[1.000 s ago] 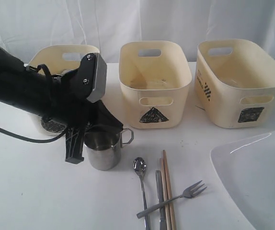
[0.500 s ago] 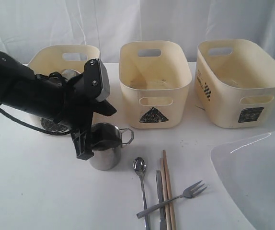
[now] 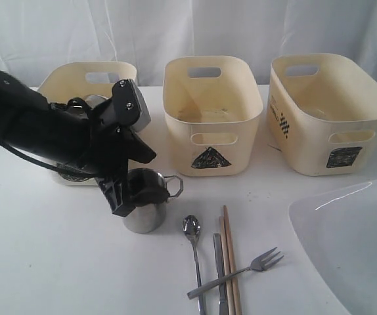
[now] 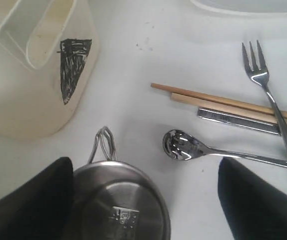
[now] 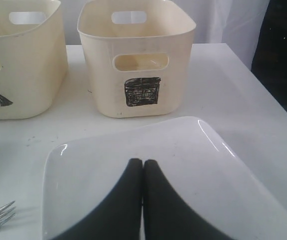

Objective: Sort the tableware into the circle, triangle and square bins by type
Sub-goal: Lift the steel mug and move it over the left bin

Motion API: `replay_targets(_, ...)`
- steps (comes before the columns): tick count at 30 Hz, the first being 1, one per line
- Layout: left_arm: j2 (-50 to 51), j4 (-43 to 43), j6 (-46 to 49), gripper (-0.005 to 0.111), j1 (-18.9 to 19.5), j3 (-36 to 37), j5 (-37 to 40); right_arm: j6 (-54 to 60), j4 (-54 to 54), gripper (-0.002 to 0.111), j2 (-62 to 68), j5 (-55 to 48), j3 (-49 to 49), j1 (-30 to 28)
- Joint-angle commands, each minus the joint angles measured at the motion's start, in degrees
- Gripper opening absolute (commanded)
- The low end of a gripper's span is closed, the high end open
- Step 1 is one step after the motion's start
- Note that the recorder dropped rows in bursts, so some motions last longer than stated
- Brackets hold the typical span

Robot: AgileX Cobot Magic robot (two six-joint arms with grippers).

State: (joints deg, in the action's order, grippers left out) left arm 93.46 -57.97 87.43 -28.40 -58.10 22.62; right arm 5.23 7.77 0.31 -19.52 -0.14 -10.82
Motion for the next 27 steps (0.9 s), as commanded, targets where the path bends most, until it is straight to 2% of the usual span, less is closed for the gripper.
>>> replay_targets(1, 0.61, 1.9, -1.94, 0.075, -0.29, 1.27, 2.66, -0.38, -0.09, 0.0, -0.31, 0.25, 0.14, 0.17)
replay_targets(5, 3.29, 2.17, -1.94, 0.074, -0.29, 1.59, 3.82, -0.38, -0.09, 0.0, -0.31, 0.25, 0.14, 0.17)
replay_targets(11, 7.11, 2.17, -1.94, 0.074, -0.29, 1.59, -1.06, -0.38, -0.09, 0.0, -0.31, 0.25, 0.14, 0.17)
replay_targets(18, 10.86, 2.17, -1.94, 0.07, -0.29, 1.59, -1.08, -0.38, -0.09, 0.0, -0.31, 0.25, 0.14, 0.17)
replay_targets(21, 11.44, 3.22, -1.94, 0.05, -0.29, 1.59, -0.89, -0.38, -0.09, 0.0, -0.31, 0.25, 0.14, 0.17)
replay_targets(25, 10.54, 3.22, -1.94, 0.007, -0.29, 1.59, 2.72, -0.38, -0.09, 0.0, -0.31, 0.25, 0.14, 0.17)
replay_targets(26, 10.07, 3.3, -1.94, 0.0, -0.29, 1.47, 3.67, -0.38, -0.09, 0.0, -0.31, 0.25, 0.14, 0.17)
replay_targets(27, 9.54, 3.58, -2.23, 0.0, -0.29, 1.47, 4.79, -0.38, -0.09, 0.0, -0.31, 0.25, 0.14, 0.17)
